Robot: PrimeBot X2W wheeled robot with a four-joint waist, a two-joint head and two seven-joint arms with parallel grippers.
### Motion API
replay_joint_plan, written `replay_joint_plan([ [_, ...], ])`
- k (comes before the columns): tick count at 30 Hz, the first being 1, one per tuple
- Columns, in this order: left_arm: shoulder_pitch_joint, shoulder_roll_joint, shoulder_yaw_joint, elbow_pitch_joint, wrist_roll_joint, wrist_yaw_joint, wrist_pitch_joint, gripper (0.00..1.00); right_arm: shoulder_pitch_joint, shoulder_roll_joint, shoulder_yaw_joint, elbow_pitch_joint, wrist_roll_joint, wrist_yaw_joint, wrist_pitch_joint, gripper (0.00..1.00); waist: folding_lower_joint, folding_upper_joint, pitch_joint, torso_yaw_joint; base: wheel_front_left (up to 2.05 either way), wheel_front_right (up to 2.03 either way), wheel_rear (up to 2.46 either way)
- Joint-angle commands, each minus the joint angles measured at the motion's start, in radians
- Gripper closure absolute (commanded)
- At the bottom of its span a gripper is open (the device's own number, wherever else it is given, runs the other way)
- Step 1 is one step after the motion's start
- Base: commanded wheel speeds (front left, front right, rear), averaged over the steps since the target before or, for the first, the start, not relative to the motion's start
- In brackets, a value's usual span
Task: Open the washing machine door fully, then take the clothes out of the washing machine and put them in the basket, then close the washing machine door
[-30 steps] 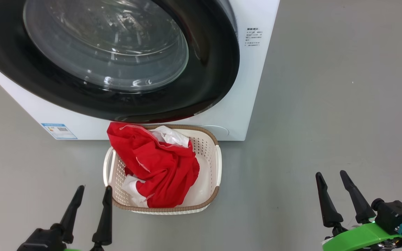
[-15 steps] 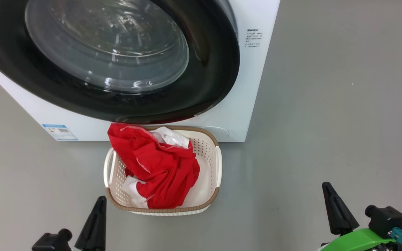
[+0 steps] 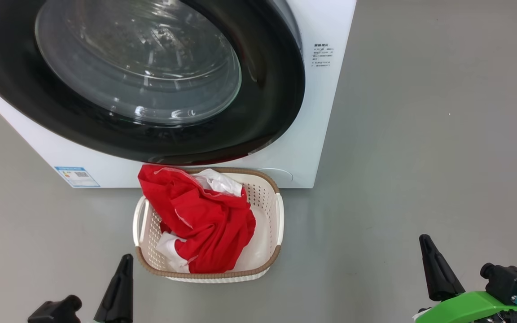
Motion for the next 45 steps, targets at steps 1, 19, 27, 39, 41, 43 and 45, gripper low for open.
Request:
replay_joint_plan([
  [1,-0.012,0.018,0.007,-0.019,-0.026,-0.001,0.006,1.0,-0.018,-0.016,0.001,-0.024,0.025,0.0,0.004,1.0,-0.0001,-0.0001,-0.002,-0.001,0.0,0.0,0.0],
  [19,-0.026,0.025,0.013,-0.016,-0.228,-0.002,0.049,1.0,-0.035,-0.027,-0.003,-0.03,0.212,0.0,0.048,1.0,-0.0001,-0.0001,-0.025,-0.008,0.0,0.0,0.0],
  [27,-0.032,0.027,0.018,-0.016,-0.327,-0.003,0.072,1.0,-0.044,-0.031,-0.007,-0.033,0.304,0.0,0.071,1.0,-0.0001,-0.0001,-0.037,-0.011,0.0,0.0,0.0],
  [39,-0.04,0.028,0.026,-0.015,-0.458,-0.003,0.103,1.0,-0.056,-0.035,-0.014,-0.037,0.425,-0.001,0.104,1.0,-0.0001,-0.0001,-0.052,-0.016,0.0,0.0,0.0],
  [41,-0.041,0.028,0.028,-0.015,-0.479,-0.003,0.109,1.0,-0.058,-0.035,-0.015,-0.037,0.445,-0.001,0.109,1.0,-0.0001,-0.0001,-0.055,-0.017,0.0,0.0,0.0],
  [43,-0.042,0.028,0.029,-0.014,-0.49,-0.003,0.111,1.0,-0.059,-0.036,-0.015,-0.038,0.455,-0.001,0.112,1.0,-0.0001,-0.0001,-0.056,-0.017,0.0,0.0,0.0],
  [45,-0.043,0.029,0.03,-0.014,-0.512,-0.004,0.117,1.0,-0.061,-0.036,-0.017,-0.038,0.475,-0.001,0.117,1.0,-0.0001,-0.0001,-0.059,-0.018,0.0,0.0,0.0],
])
